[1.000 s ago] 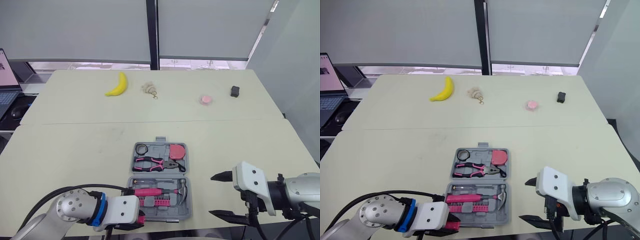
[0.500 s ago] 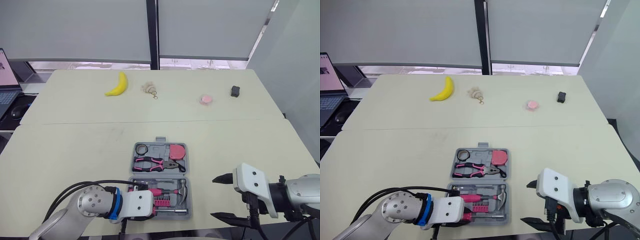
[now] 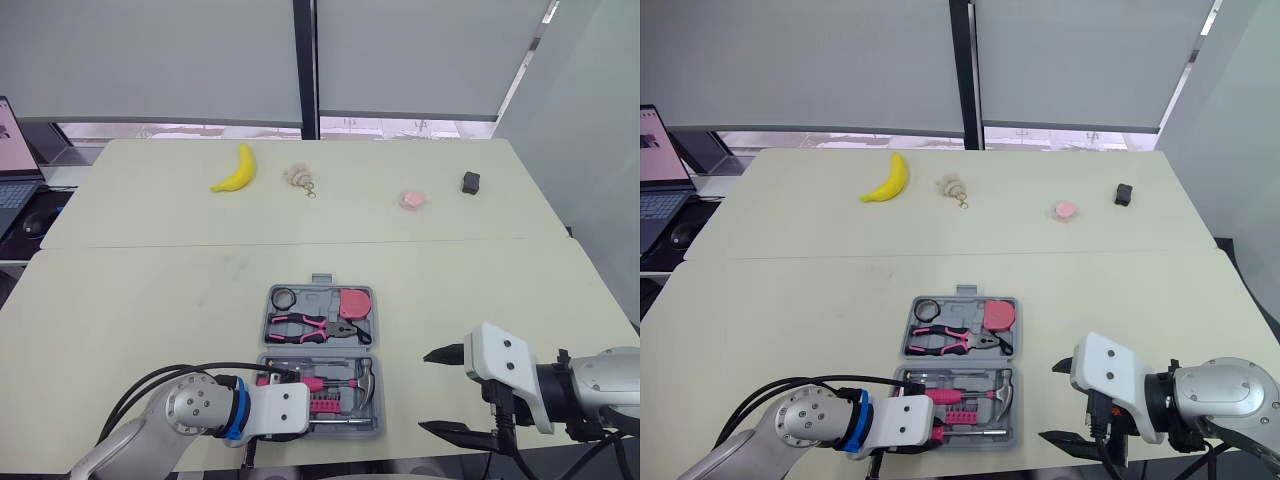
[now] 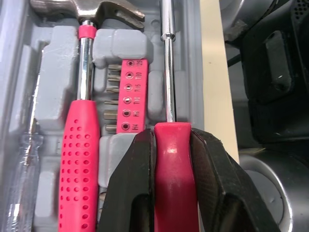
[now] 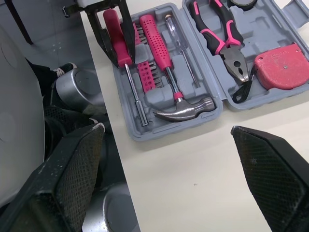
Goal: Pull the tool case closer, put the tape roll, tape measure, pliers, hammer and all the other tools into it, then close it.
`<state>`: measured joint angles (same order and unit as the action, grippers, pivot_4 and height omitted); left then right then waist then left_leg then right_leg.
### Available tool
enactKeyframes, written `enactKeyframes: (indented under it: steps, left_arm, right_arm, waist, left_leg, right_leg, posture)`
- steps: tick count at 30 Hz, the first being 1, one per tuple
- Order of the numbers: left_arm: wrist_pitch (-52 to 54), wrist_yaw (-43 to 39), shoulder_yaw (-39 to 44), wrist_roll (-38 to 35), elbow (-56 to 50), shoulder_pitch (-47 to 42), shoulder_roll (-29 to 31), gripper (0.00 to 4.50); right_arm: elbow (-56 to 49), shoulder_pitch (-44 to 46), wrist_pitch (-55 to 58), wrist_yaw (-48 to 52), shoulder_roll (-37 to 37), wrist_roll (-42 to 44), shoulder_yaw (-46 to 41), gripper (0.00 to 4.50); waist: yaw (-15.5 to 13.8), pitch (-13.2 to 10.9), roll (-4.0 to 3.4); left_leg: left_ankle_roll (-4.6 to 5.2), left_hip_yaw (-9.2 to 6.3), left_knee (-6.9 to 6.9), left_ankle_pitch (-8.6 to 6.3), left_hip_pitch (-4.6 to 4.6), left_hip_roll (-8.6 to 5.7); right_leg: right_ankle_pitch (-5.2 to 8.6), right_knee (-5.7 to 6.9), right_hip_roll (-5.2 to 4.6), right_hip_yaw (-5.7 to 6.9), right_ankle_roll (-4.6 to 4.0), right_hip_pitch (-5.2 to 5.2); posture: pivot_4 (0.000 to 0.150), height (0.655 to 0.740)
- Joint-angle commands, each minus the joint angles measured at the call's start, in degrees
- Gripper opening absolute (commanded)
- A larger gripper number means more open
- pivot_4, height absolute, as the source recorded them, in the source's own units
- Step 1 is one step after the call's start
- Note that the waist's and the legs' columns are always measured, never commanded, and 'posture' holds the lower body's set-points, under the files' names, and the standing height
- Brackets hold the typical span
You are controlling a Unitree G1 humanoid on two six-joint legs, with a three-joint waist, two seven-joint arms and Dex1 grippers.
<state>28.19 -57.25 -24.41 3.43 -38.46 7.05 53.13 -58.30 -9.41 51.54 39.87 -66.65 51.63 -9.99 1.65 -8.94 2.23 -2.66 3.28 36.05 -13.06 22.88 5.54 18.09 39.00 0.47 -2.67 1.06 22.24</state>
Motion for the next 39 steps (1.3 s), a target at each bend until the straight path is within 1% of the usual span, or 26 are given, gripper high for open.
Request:
enactKeyframes:
  steps: [1,12,14,16,21,24,25,28,30,31,32,34,39]
  left_arm:
    - [-0.3,0.0,0.2,-0.1,-1.2,-0.2,0.1,0.71]
    - [-0.9,-1.0,-0.3,-0.4,-0.6,-1.2,-0.3,0.71]
    - [-0.5,-1.3,0.6,-1.5,-1.4,-1.5,-0.4,1.44]
    - [1.1,-1.8,2.1,-3.6,-2.8,-1.6,-0.5,1.95]
    - [3.2,-3.3,6.9,-9.4,-4.6,-1.4,0.7,3.58]
    - [6.4,-5.7,14.6,-17.7,-5.3,-1.7,1.3,4.39]
    - [6.0,-7.6,16.9,-20.6,-4.3,-2.1,1.8,4.45]
    - [0.7,-11.7,20.8,-24.4,0.9,-3.1,1.9,4.45]
    - [-2.2,-14.9,21.4,-25.1,3.5,-2.6,3.4,4.45]
    - [-4.5,-16.5,21.1,-24.2,4.7,-2.3,4.4,4.07]
    - [-7.6,-17.9,20.2,-22.7,6.0,-2.1,5.3,3.87]
    - [-11.2,-18.7,18.3,-20.3,7.4,-2.1,6.0,3.25]
    - [-12.0,-16.3,13.1,-16.8,8.6,-4.0,3.8,1.69]
  right_arm:
    - [-1.7,0.8,-1.1,-0.4,-0.7,0.9,-0.1,4.50]
    - [-1.7,2.1,-0.6,-0.6,-0.2,0.7,0.5,4.50]
    - [-1.7,2.2,-0.6,-0.7,-0.1,0.7,0.6,4.50]
    - [-1.7,2.2,-0.5,-0.7,-0.1,0.8,0.6,4.50]
    - [-1.5,2.5,-0.6,-0.6,0.0,0.5,0.9,4.50]
    - [-1.2,2.8,-0.6,-0.7,0.1,0.5,0.7,4.50]
    - [-1.1,2.8,-0.6,-0.7,0.1,0.4,0.7,4.50]
    - [-0.8,2.8,-0.8,-0.6,0.3,-0.3,1.2,4.50]
    - [-0.6,3.2,-0.9,-0.8,0.6,-0.7,1.8,4.50]
    - [-0.5,3.4,-0.9,-0.9,0.8,-0.9,2.0,4.50]
    - [-0.5,3.6,-0.9,-0.9,0.9,-1.1,2.2,4.50]
    - [-0.4,3.9,-0.8,-1.1,1.1,-1.4,2.5,4.50]
    - [-0.5,4.6,-0.5,-1.8,1.8,-1.8,3.5,4.50]
  waist:
    - [0.0,0.0,0.00]
    - [0.0,0.0,0.00]
    - [0.0,0.0,0.00]
    - [0.0,0.0,0.00]
    - [0.0,0.0,-0.01]
    - [0.0,0.0,0.00]
    - [0.0,0.0,-0.01]
    - [0.0,0.0,-0.02]
    - [0.0,0.0,-0.02]
    - [0.1,0.0,-0.02]
    - [0.1,0.0,-0.02]
    - [0.0,0.0,-0.02]
    - [-0.1,0.0,-0.02]
  left_leg:
    - [0.00,0.00,0.00,0.00,0.00,0.00]
    - [0.00,0.00,0.02,0.00,0.00,0.00]
    - [0.00,0.01,0.02,0.00,0.00,0.00]
    - [0.00,0.00,0.02,0.00,0.00,0.00]
    - [0.00,-0.01,0.03,0.00,-0.02,0.01]
    - [0.00,-0.02,0.04,0.00,-0.02,0.02]
    - [0.00,-0.02,0.05,0.00,-0.02,0.02]
    - [0.00,-0.02,0.06,0.01,-0.03,0.01]
    - [0.00,-0.01,0.06,0.01,-0.04,0.00]
    - [0.00,0.01,0.06,0.00,-0.04,0.00]
    - [0.00,0.02,0.06,0.00,-0.03,0.00]
    - [0.00,0.02,0.05,0.00,-0.02,0.01]
    - [0.00,0.02,0.06,0.00,-0.01,0.00]
  right_leg:
    - [0.00,0.00,0.00,0.00,0.00,0.00]
    - [0.00,0.01,0.00,0.00,0.00,-0.01]
    - [0.00,0.02,0.00,0.00,0.00,-0.01]
    - [0.00,0.02,0.00,0.01,0.00,-0.01]
    - [0.00,0.04,0.01,0.01,0.00,-0.02]
    - [-0.01,0.06,0.02,0.02,0.01,-0.03]
    - [-0.01,0.06,0.02,0.03,0.01,-0.03]
    - [-0.01,0.06,0.02,0.05,0.01,-0.04]
    - [-0.01,0.06,0.02,0.05,0.01,-0.04]
    - [-0.01,0.06,0.02,0.04,0.01,-0.03]
    - [-0.01,0.05,0.02,0.03,0.01,-0.02]
    - [-0.01,0.05,0.02,0.02,-0.01,-0.01]
    - [-0.01,0.05,0.02,0.01,0.00,-0.03]
  posture:
    - [0.150,0.7400]
    - [0.150,0.7400]
    - [0.150,0.7400]
    - [0.150,0.7400]
    - [0.150,0.7400]
    - [0.150,0.7400]
    - [0.150,0.7400]
    - [0.150,0.7400]
    - [0.150,0.7400]
    - [0.150,0.7400]
    - [0.150,0.7400]
    - [0.150,0.7400]
    - [0.150,0.7400]
